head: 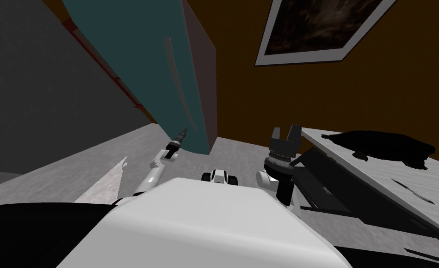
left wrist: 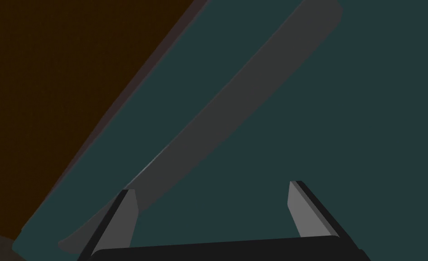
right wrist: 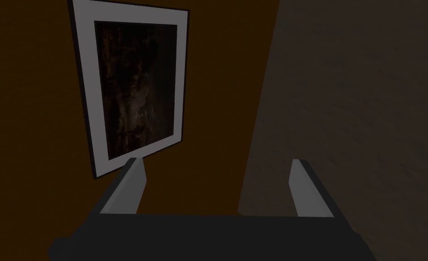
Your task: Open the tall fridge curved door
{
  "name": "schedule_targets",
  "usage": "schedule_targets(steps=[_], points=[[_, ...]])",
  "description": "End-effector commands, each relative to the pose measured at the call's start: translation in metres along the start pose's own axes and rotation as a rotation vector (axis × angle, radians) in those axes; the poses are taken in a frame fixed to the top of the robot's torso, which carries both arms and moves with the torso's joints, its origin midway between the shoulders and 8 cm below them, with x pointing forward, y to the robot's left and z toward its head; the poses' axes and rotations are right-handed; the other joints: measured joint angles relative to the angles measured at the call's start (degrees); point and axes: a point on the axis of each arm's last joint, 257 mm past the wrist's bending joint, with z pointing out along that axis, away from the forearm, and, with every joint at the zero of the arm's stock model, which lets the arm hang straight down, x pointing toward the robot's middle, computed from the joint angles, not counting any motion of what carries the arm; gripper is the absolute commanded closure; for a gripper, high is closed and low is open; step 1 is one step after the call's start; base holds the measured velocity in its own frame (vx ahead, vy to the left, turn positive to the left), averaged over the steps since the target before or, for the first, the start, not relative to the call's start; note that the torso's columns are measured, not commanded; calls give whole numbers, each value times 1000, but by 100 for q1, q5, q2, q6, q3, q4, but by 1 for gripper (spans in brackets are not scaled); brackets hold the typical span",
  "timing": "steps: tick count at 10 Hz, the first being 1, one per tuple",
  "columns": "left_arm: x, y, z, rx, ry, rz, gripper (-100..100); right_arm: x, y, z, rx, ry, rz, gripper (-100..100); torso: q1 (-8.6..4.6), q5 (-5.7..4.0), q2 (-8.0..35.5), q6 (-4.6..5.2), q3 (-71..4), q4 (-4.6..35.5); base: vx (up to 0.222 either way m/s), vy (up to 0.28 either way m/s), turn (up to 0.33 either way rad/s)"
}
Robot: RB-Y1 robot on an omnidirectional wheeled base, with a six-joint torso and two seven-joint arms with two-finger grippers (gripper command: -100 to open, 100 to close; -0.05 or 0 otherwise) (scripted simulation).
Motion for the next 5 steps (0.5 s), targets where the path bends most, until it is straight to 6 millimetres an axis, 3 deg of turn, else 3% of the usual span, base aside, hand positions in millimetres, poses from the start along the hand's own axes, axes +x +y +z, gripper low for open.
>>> schedule_targets(steps=[1, 2, 5], points=[[-24, 29, 10, -67, 3, 77, -100, 0, 0, 0, 0, 0, 0, 0, -6, -1, -1, 2, 0, 0, 64, -69, -161], [-23, 32, 9, -73, 4, 76, -100, 0, 0, 0, 0, 0, 0, 0, -9, -3, -4, 1, -3, -1, 43, -47, -35], [-56, 66, 16, -154, -2, 161, -100, 0, 0, 0, 0, 0, 0, 0, -1, 0, 1, 2, 1, 1, 48, -47, -135]])
